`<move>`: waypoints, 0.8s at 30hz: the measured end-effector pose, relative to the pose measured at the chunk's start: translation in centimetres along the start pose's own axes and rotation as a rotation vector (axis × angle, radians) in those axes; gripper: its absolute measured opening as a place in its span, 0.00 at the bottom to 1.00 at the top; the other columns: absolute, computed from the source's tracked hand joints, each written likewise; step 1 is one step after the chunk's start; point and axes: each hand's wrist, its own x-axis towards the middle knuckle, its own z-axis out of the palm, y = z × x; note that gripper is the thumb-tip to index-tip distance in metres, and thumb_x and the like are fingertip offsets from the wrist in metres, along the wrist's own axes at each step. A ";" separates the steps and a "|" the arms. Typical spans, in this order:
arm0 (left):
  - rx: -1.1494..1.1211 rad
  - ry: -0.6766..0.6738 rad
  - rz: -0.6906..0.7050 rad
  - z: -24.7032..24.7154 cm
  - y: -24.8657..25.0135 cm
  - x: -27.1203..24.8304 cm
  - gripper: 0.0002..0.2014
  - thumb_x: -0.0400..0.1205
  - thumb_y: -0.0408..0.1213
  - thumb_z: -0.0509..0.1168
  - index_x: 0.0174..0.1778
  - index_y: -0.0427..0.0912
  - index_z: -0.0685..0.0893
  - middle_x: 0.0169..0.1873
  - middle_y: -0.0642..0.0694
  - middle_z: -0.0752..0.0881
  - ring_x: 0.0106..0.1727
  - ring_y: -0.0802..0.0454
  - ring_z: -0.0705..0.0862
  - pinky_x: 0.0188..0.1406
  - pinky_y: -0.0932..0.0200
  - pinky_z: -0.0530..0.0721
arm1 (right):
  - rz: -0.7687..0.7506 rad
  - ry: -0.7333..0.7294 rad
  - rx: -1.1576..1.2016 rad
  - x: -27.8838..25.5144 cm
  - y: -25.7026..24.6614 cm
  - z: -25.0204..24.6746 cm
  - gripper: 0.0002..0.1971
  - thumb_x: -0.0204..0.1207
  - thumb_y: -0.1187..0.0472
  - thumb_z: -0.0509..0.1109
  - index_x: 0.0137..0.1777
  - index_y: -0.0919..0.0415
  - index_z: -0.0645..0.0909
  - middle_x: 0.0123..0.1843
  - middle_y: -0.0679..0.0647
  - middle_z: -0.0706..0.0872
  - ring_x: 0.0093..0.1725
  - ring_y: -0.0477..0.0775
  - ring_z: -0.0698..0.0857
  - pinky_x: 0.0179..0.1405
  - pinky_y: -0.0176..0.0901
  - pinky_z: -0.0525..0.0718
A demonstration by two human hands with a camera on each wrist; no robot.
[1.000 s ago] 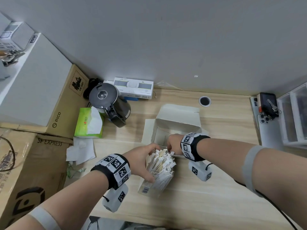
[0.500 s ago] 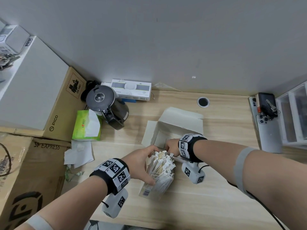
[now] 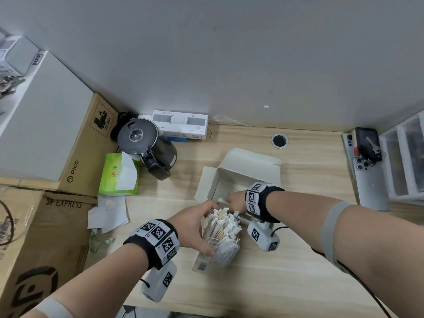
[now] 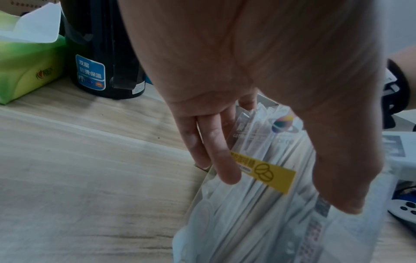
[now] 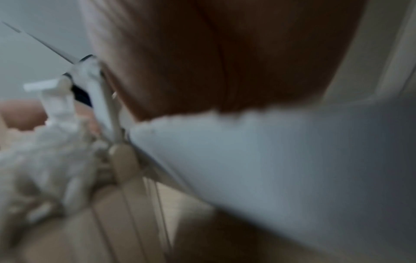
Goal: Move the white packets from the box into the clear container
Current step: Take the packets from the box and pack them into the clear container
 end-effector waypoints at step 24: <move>0.069 -0.005 -0.012 0.0 -0.4 0.0 0.48 0.61 0.46 0.88 0.74 0.59 0.67 0.61 0.52 0.82 0.33 0.62 0.81 0.26 0.77 0.74 | 0.134 0.105 -0.434 -2.0 -1.8 -1.4 0.04 0.67 0.67 0.74 0.41 0.65 0.88 0.30 0.55 0.82 0.25 0.55 0.80 0.30 0.42 0.84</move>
